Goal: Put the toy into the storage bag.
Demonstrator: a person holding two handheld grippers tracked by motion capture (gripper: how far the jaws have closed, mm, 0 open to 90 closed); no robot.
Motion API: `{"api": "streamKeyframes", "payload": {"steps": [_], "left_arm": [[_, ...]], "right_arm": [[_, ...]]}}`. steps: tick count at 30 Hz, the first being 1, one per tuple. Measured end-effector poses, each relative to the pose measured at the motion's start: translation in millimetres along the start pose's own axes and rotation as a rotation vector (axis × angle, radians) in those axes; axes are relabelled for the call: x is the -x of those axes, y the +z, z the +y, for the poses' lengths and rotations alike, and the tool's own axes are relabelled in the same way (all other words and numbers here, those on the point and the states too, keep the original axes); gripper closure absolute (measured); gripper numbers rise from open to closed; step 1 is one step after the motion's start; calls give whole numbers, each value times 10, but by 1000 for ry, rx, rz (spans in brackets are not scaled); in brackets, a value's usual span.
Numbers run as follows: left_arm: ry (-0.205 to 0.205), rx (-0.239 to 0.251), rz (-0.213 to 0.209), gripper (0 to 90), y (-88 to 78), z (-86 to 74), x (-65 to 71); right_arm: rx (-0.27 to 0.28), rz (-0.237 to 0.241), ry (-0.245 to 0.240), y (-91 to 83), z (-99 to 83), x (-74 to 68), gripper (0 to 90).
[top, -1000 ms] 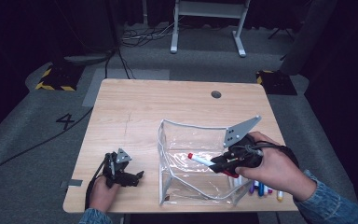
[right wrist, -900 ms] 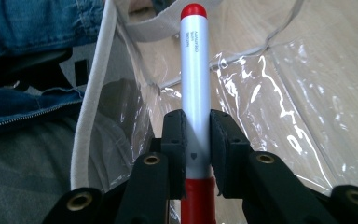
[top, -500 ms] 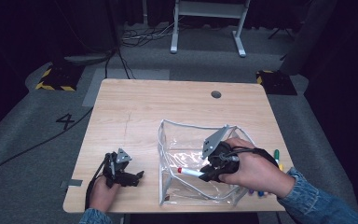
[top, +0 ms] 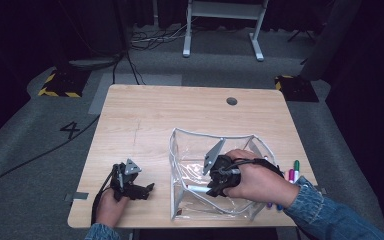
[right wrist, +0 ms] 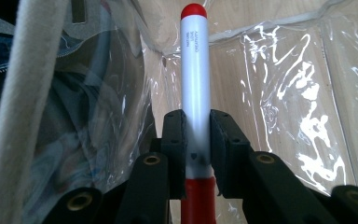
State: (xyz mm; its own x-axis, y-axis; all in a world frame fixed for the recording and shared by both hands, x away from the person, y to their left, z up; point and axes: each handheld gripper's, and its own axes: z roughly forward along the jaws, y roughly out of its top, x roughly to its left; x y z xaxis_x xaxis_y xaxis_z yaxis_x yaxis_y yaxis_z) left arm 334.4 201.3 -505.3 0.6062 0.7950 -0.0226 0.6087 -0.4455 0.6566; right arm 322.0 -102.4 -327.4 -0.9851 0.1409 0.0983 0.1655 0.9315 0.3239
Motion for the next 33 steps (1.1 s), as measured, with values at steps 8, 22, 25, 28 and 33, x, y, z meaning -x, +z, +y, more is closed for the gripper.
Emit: {"api": "streamKeyframes", "payload": {"steps": [8, 22, 25, 28, 33], "left_arm": [[1, -1, 0, 0, 0, 0, -1], [0, 0, 0, 0, 0, 0, 0], [0, 0, 0, 0, 0, 0, 0], [1, 0, 0, 0, 1, 3, -1], [-4, -1, 0, 0, 1, 2, 3]], "right_arm": [[-54, 26, 5, 178, 2, 49, 768], [-111, 36, 37, 411, -80, 160, 767], [-127, 37, 42, 461, -98, 198, 767], [-144, 33, 49, 505, -112, 222, 767], [-141, 45, 49, 544, -120, 246, 727]]}}
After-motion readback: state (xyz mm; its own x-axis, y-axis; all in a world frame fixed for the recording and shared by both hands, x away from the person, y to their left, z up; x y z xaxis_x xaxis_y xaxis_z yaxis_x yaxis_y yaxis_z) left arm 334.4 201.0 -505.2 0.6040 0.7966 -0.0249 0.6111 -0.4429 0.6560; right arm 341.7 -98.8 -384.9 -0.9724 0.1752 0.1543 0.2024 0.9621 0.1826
